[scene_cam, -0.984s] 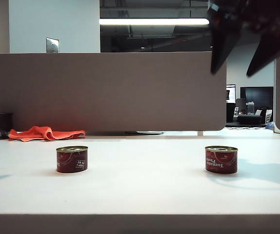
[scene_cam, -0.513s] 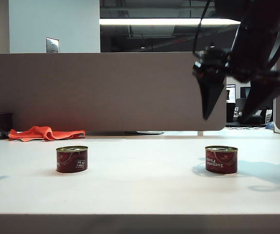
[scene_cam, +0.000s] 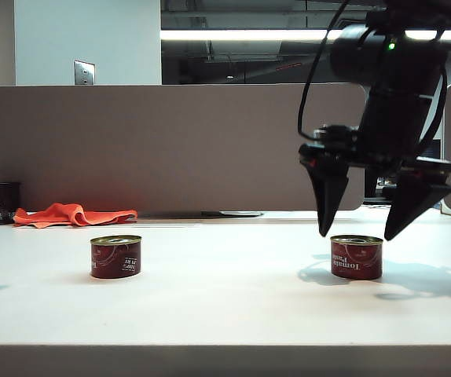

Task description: Stack a can of tomatoes on the right onto the can of tomatoes on the left.

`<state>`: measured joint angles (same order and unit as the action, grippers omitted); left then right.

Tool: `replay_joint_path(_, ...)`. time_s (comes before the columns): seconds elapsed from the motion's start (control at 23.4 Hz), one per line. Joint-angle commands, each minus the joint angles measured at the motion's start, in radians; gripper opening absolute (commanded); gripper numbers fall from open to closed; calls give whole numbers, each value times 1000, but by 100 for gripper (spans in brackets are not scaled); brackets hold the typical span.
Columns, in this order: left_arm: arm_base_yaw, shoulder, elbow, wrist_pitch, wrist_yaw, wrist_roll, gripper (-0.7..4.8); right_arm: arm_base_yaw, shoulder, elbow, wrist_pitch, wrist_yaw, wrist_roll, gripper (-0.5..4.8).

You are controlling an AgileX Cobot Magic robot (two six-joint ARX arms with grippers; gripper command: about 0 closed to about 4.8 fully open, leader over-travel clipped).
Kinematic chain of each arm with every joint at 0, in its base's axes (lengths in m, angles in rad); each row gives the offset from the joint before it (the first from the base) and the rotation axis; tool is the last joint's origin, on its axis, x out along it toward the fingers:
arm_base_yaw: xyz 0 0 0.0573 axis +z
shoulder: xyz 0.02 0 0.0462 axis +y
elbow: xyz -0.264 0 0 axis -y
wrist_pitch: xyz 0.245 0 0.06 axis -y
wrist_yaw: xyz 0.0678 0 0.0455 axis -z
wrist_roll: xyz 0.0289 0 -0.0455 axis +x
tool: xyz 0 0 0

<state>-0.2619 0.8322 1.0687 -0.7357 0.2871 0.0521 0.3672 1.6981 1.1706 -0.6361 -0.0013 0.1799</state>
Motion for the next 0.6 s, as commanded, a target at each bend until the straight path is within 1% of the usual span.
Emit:
replay_joint_path(0.04, -1, 0, 3, 2, 5, 1, -5, 4, 10, 6, -14, 3, 4, 479)
replay_joint_path(0.26, -1, 0, 3, 3, 5, 2, -5, 4, 12, 6, -10, 5, 5, 479)
replay_joint_path(0.3, -1, 0, 3, 3, 5, 2, -5, 4, 12, 6, -14, 6, 5, 429)
replay_joint_path(0.39, -1, 0, 3, 4, 1, 5, -5, 4, 12, 6, -15, 6, 5, 371)
replay_joint_path(0.43, -1, 0, 3, 4, 1, 6, -5, 4, 12, 6, -15, 6, 4, 355)
replay_joint_path(0.56, -1, 0, 3, 4, 1, 27, -5, 4, 12, 6, -14, 6, 4, 351)
replay_joint_path(0.6, -1, 0, 3, 4, 1, 27, -5, 4, 12, 6, -13, 6, 4, 319)
